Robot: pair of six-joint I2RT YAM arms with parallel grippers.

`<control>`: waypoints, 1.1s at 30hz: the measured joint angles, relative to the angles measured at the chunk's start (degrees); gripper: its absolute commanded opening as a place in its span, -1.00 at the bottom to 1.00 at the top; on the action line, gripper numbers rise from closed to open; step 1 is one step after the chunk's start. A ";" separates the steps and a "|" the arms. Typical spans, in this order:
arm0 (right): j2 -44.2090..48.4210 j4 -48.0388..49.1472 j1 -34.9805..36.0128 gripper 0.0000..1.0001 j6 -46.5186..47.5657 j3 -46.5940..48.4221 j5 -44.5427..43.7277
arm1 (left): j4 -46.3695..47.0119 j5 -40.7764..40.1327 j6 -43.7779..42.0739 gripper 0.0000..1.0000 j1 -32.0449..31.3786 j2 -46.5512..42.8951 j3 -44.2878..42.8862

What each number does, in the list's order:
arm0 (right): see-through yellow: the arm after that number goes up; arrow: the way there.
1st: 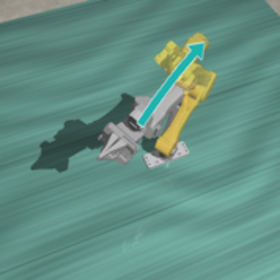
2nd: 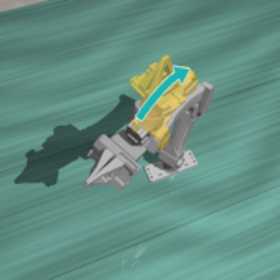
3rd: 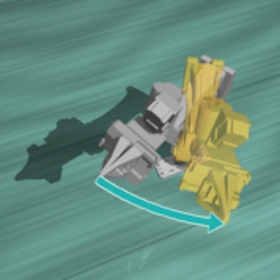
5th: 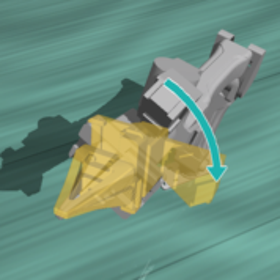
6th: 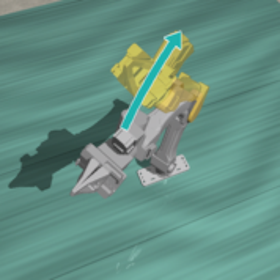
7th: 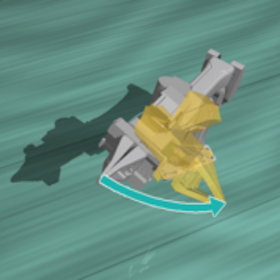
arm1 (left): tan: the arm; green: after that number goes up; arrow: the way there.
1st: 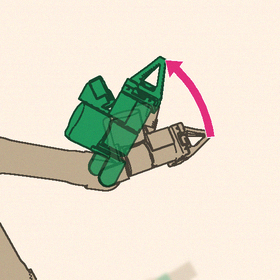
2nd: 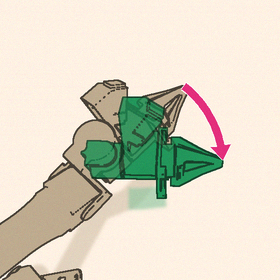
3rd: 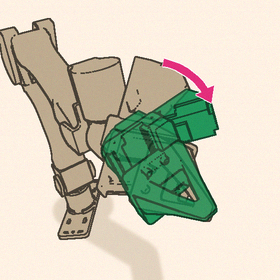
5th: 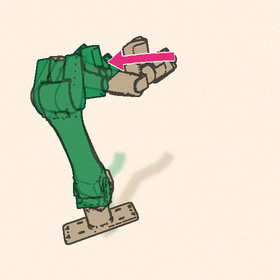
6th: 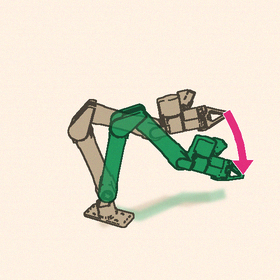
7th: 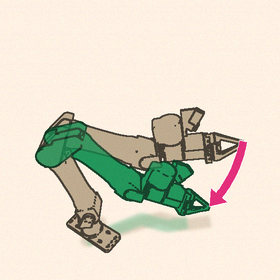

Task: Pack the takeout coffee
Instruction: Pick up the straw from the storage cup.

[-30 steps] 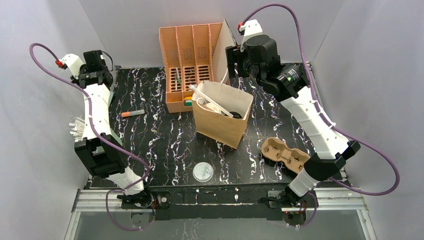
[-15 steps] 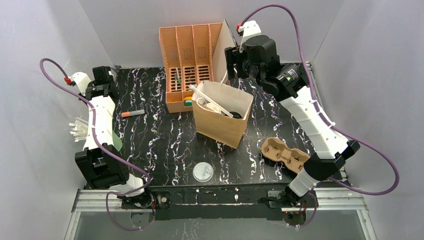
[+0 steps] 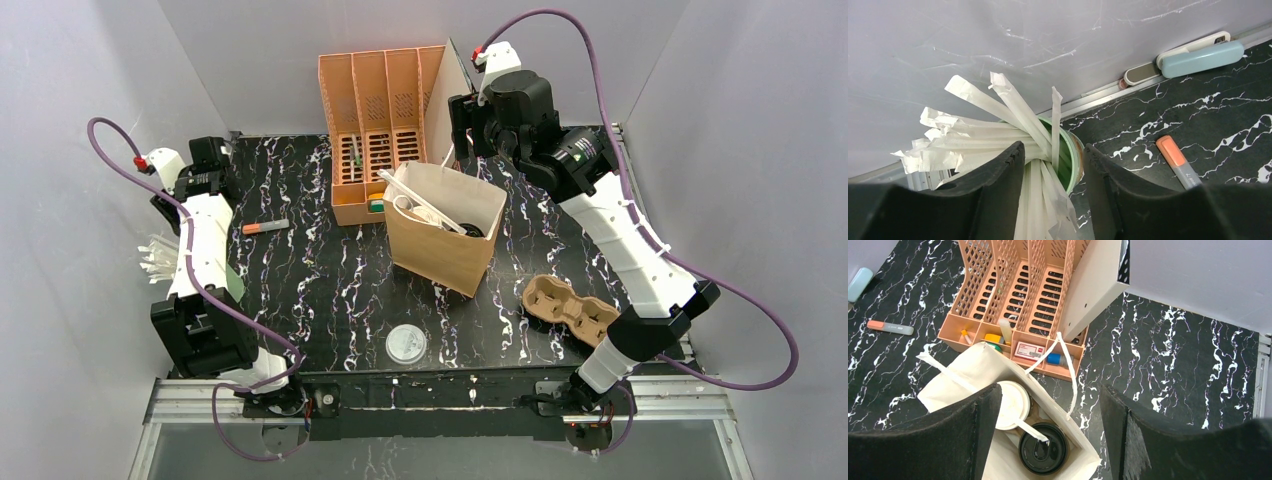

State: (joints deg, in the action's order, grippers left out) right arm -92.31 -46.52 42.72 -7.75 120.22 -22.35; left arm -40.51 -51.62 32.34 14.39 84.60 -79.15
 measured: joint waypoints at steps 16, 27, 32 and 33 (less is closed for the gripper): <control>-1.20 -0.04 0.00 0.60 0.33 1.42 0.48 | 1.49 -2.62 -1.16 -0.18 2.12 4.92 -6.62; -3.08 0.09 0.00 0.60 1.77 3.63 0.46 | 2.10 -1.14 -0.20 -0.29 6.32 6.08 -3.82; -3.89 0.11 0.00 0.60 2.05 3.85 0.46 | 2.97 0.31 -0.15 -0.58 6.49 8.00 -3.80; -3.96 0.11 0.00 0.60 2.05 3.85 0.46 | 3.13 0.55 -0.13 -0.70 6.49 8.28 -3.78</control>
State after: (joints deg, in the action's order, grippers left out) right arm -96.27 -46.41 42.72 -5.69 124.07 -21.89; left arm -37.39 -51.07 32.21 20.88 92.88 -82.94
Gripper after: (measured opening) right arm 0.798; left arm 0.288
